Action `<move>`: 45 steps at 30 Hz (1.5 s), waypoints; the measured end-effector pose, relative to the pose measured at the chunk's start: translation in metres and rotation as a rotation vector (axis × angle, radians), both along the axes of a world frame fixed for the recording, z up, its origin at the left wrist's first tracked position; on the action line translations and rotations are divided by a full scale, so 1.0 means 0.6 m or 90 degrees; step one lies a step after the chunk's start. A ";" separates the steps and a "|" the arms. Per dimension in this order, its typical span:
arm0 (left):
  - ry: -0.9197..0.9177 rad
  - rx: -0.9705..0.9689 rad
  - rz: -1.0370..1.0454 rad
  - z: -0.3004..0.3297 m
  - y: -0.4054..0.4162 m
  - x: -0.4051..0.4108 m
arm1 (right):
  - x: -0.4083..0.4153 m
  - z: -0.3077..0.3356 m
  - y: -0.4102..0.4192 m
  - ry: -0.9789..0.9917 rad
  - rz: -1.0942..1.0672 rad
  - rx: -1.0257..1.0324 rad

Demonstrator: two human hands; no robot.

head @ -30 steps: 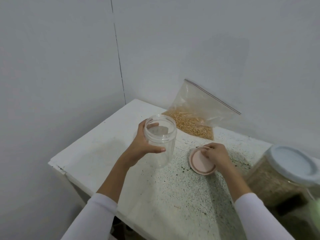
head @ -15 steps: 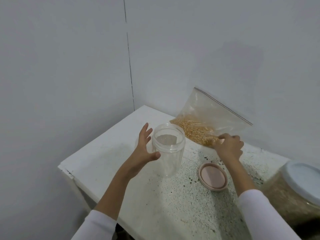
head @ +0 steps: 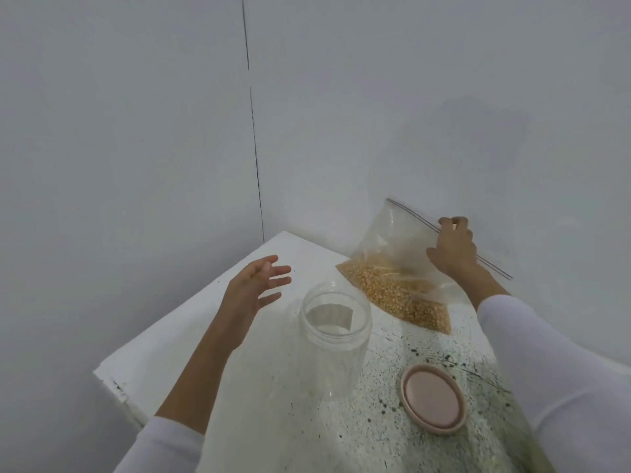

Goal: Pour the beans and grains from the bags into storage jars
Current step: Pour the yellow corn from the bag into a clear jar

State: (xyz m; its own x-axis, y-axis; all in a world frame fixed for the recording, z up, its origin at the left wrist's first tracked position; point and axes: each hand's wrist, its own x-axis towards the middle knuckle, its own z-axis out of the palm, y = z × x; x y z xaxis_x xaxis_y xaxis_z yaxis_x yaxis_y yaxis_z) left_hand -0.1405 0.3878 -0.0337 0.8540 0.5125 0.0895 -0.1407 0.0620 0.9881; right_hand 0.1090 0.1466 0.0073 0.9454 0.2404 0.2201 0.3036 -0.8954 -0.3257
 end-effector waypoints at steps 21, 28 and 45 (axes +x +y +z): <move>-0.004 -0.028 0.054 -0.011 0.041 0.045 | 0.020 0.107 0.108 -0.211 0.046 0.021; -0.040 -0.031 0.087 0.025 0.058 0.028 | -0.027 0.159 0.167 -0.311 0.134 0.062; 0.065 -0.086 0.157 0.044 0.079 0.009 | -0.185 0.261 0.405 0.212 0.269 0.509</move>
